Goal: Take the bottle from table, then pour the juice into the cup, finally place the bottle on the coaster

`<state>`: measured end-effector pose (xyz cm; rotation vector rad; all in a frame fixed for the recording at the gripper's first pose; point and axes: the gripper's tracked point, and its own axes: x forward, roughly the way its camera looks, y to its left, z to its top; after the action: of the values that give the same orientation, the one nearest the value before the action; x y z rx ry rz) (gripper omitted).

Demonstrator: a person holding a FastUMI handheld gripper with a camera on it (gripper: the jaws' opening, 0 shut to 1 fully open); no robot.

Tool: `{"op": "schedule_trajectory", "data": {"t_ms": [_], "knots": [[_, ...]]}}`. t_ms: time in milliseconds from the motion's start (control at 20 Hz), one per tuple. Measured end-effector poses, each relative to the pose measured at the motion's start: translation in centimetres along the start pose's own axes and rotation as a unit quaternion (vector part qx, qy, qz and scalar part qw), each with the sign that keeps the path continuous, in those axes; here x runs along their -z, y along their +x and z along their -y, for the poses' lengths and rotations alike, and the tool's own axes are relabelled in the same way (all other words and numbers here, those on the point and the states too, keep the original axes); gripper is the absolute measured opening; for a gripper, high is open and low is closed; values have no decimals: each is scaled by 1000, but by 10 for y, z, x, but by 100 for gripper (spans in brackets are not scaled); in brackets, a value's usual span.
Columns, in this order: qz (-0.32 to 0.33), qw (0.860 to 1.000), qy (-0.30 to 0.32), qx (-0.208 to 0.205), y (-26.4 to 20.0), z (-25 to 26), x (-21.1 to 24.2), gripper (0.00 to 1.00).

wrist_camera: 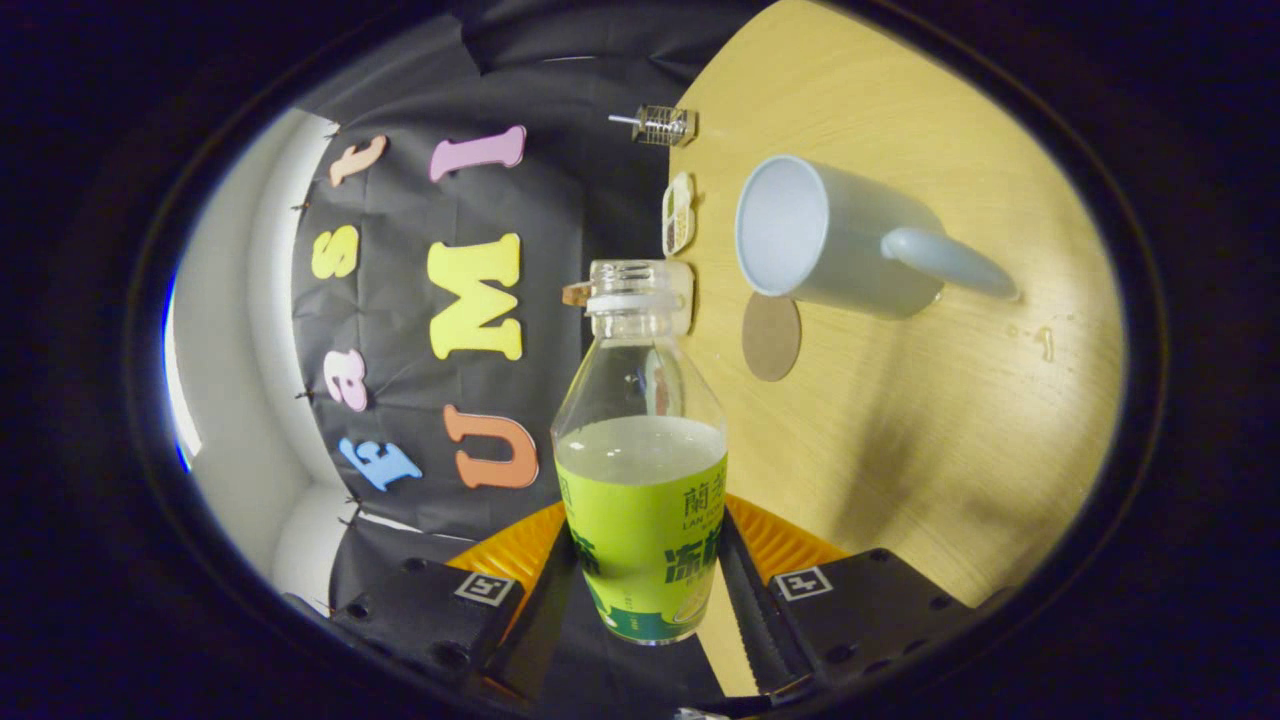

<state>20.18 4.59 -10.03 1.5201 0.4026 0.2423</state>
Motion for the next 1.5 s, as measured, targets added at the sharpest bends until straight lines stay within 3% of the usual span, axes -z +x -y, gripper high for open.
{"op": "schedule_trajectory", "data": {"t_ms": [650, 1500], "knots": [[-21, 988, 131, -74, 0, -38, -5, 79], [0, 953, 256, -165, -2, -89, -22, 79]]}}
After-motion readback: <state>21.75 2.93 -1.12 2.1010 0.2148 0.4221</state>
